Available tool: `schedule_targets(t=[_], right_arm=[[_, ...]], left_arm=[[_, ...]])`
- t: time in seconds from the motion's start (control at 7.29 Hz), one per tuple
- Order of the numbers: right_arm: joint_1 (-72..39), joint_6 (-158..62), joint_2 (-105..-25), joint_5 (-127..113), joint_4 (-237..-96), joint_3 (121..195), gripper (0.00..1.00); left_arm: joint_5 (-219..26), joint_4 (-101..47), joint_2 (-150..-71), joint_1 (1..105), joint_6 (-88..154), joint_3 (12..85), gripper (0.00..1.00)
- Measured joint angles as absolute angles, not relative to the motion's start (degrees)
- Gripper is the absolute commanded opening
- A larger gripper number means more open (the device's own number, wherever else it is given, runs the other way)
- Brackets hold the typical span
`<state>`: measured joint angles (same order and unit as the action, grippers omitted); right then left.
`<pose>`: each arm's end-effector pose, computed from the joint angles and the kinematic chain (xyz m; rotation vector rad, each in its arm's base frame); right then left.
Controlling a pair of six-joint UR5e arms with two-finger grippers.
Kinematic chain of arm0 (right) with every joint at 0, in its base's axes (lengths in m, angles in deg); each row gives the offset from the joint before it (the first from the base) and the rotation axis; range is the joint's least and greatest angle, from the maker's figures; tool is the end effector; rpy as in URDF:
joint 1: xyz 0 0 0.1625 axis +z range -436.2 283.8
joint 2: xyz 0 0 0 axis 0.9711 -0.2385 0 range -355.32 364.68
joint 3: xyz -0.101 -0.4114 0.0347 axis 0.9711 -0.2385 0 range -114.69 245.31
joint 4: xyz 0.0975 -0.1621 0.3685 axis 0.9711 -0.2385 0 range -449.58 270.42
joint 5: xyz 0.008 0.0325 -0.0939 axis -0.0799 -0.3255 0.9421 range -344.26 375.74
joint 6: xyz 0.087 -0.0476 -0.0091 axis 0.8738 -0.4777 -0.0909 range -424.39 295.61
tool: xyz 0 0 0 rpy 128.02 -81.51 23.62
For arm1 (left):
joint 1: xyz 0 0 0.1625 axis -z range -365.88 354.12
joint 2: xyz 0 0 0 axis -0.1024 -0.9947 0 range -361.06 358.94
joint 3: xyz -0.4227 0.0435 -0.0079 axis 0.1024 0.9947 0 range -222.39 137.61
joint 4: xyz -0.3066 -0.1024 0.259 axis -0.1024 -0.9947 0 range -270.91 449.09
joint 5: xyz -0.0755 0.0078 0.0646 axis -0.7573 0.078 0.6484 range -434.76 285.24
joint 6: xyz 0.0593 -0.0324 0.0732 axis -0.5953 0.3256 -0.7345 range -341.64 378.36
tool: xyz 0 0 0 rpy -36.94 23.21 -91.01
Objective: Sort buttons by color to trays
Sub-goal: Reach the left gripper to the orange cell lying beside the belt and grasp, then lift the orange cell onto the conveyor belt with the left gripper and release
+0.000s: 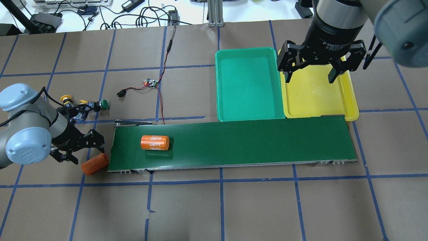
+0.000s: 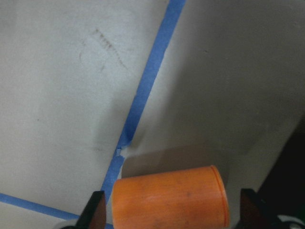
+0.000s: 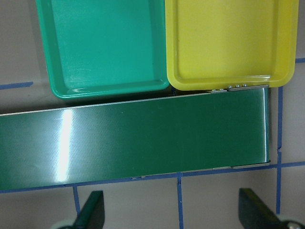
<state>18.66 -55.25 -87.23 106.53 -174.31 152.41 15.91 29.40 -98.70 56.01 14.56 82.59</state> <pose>0.1719 -0.4626 0.5198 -0.1167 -3.1247 -0.0097 0.0820 -0.4338 0.1996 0.6461 -3.0082 -0.3239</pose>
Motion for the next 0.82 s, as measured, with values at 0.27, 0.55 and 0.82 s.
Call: schedule_targets(t=[0.27,0.55,0.82], right_arm=[[18.66,-55.25,-87.25,106.53,-174.3,152.41,1.0],[18.71,-55.25,-87.25,106.53,-174.3,152.41,1.0],[18.71,-55.25,-87.25,106.53,-174.31,152.41,1.0]], left_arm=[[15.81,29.28,-99.06,56.0,15.3,82.61,1.0],[15.41,29.24,-99.96,56.0,15.38,82.6,1.0],[15.34,29.38,-100.52,56.0,15.34,82.59,1.0]])
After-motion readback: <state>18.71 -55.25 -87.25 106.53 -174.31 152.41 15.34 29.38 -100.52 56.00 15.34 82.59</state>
